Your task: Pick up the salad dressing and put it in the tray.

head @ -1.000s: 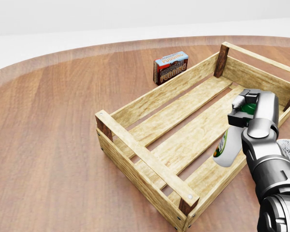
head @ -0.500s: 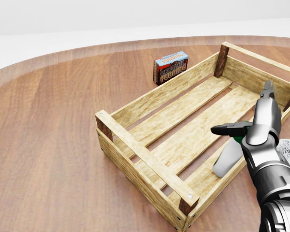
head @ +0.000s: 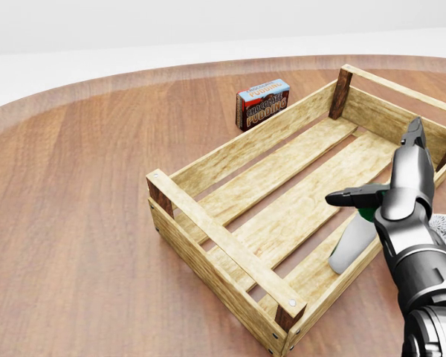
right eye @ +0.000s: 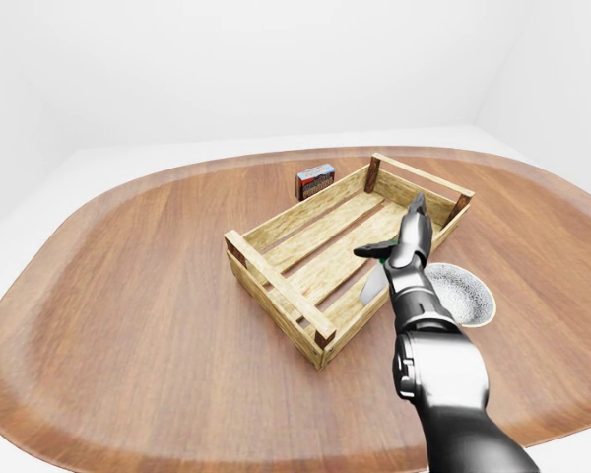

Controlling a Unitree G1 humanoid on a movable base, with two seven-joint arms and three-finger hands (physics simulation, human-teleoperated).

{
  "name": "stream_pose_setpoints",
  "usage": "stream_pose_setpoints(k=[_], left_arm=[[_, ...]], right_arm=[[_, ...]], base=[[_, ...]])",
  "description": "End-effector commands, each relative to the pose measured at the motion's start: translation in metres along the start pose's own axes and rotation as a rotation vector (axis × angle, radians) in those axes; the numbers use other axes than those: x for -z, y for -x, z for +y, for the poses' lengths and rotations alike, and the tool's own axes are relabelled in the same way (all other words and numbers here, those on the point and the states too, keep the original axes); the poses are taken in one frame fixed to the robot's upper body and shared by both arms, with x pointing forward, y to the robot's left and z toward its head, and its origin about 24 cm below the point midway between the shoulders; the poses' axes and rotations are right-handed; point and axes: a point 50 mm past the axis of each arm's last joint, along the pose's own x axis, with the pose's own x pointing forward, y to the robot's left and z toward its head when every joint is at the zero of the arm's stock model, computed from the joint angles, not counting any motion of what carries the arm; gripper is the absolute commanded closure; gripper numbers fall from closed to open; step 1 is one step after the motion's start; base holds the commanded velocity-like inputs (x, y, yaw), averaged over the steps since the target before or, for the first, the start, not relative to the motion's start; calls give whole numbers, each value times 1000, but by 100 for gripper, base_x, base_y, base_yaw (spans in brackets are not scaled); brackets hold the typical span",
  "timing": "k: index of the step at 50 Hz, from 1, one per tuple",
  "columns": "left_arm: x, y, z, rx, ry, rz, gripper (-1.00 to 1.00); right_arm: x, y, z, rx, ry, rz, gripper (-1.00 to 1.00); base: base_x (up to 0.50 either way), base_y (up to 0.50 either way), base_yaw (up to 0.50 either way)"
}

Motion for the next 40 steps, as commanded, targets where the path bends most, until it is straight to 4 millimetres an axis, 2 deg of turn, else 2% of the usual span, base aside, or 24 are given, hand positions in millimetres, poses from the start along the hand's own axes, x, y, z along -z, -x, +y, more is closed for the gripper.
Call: stream_pose_setpoints(k=[1, 4, 7, 12, 20, 25, 40], left_arm=[[0, 0, -2, 5, 2, 1, -100], [0, 0, -2, 6, 2, 1, -100], [0, 0, -1, 4, 2, 0, -100], [0, 1, 0, 2, 1, 0, -100], [3, 1, -1, 6, 2, 11, -100], [1, 1, -2, 10, 3, 5, -100], [-3, 0, -2, 6, 5, -12, -100]], right_arm=[[-60, -12, -15, -36, -34, -151, -100], [-89, -13, -19, -66, -59, -222, -100], [-108, -13, -24, -76, -62, -274, -100], [-129, -13, -32, -82, -66, -328, -100], [-165, -13, -62, -62, -87, -429, -100], [-168, -14, -71, -49, -95, -435, -100], [-167, -13, -67, -39, -57, -433, -100]], base=[[0, 0, 0], [0, 0, 0], [0, 0, 0], [0, 0, 0], [0, 0, 0], [0, 0, 0], [0, 0, 0]])
